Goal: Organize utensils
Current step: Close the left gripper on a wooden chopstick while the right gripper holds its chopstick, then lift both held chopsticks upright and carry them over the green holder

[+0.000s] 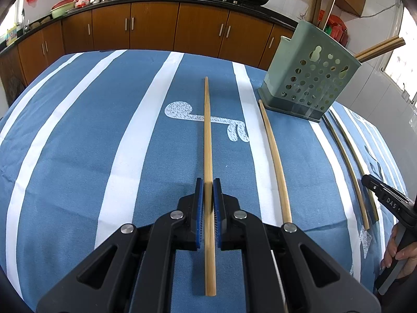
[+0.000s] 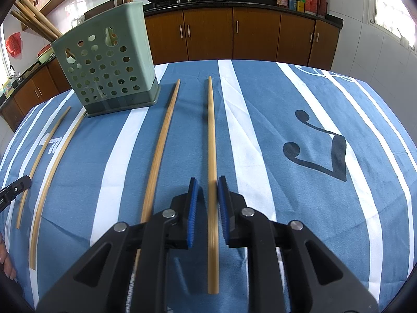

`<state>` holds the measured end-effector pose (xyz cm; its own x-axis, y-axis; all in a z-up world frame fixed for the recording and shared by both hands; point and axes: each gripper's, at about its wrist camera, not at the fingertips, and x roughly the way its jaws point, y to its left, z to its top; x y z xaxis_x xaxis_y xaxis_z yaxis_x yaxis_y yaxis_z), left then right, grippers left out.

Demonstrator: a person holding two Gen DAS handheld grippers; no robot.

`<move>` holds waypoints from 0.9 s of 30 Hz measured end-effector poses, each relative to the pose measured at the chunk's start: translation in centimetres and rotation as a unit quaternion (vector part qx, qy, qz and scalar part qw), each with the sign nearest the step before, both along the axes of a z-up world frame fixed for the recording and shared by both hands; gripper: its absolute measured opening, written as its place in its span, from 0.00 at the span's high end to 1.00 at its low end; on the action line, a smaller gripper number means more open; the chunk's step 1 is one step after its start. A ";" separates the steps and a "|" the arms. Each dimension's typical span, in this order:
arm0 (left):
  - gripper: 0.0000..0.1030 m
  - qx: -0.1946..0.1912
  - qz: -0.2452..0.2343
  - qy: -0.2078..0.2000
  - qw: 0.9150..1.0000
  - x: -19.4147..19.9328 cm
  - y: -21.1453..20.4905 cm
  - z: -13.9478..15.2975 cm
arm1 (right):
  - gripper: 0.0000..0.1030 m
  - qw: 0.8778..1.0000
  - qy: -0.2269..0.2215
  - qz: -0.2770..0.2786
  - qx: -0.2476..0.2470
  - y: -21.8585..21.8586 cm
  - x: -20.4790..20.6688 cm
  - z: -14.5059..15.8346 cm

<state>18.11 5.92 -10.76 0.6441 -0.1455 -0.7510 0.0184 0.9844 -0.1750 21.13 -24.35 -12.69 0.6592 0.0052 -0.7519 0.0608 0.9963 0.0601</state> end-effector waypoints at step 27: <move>0.92 0.033 -0.023 -0.060 0.997 -4.1 0.0 4.5 | 0.92 0.996 -0.088 0.000 0.025 -1.4 -4.5 5.4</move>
<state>13.98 5.88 -6.29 0.7230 -0.1297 -0.6786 0.0815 0.9914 -0.1027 16.66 -25.74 -7.31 0.7802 0.0397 -0.6243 0.0454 0.9918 0.1197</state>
